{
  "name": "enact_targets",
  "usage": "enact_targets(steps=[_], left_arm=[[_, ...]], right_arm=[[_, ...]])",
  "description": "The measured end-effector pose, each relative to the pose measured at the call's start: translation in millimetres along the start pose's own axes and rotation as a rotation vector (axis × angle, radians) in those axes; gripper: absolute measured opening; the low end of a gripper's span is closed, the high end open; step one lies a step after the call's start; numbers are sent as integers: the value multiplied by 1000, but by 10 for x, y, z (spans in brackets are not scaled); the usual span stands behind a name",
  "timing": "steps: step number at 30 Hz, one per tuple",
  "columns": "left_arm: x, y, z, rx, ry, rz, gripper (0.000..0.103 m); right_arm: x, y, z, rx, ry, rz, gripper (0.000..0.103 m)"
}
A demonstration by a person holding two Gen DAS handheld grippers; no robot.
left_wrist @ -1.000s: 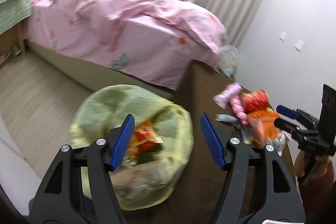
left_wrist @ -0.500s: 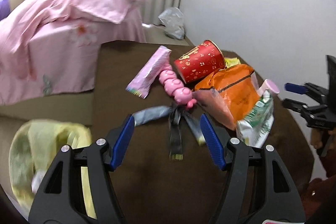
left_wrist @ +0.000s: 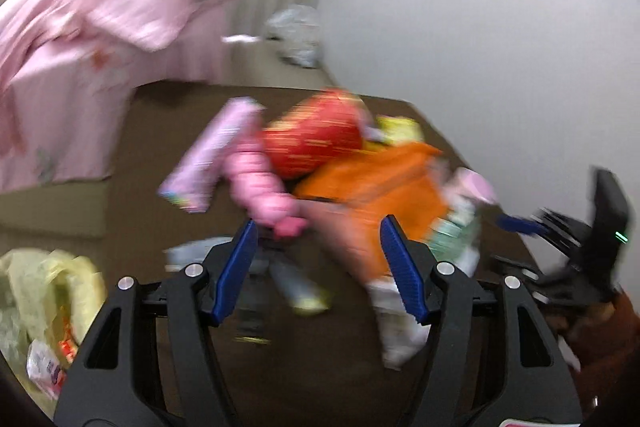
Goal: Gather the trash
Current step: 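Move both tools back to the table toward the milk carton, then grasp the white milk carton with the left tool while the right tool grasps the yellow-pink snack bag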
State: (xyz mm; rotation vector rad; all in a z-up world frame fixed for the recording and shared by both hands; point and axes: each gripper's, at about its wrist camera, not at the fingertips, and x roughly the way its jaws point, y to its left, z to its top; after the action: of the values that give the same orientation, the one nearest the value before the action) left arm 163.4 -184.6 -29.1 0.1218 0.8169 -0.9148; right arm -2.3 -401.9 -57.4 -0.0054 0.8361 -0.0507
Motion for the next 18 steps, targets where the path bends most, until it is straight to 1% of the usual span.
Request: enact_targets(steps=[2,3,4,5,7,8,9,11,12,15,17,18], left_arm=[[1,-295,25,98,15,-57,61],[25,-503,20,176,25,-76,61],[42,-632,-11,222,30,-78,62],[103,-807,-49,302,41,-66,62],[248,-1023,-135,412,74,-24,62],[331,-1097,-165,453,100,-4,62],[456,-1176,-208,495,147,12,62],[582,-1250,-254,528,194,20,61],[665,-1298,-289,555,231,24,62],[770,-1415,-380,625,265,47,62],[845,-1471,-421,650,294,49,62],[903,-1498,-441,662,308,74,62]], right_arm=[[-38,-146,-105,36,16,-31,61],[-57,-217,-137,58,19,-39,61],[-93,-327,-183,97,21,-44,61],[-129,-438,-219,142,19,-45,61],[-193,-610,-267,220,7,-41,61],[-233,-704,-295,263,-3,-36,61],[-273,-795,-324,302,-17,-31,61],[-334,-917,-386,354,-40,-37,61],[-348,-956,-408,366,-47,-41,61],[-326,-1046,-487,397,-51,-41,61],[-283,-1100,-555,418,-45,-31,61],[-268,-1124,-565,425,-43,-27,61]])
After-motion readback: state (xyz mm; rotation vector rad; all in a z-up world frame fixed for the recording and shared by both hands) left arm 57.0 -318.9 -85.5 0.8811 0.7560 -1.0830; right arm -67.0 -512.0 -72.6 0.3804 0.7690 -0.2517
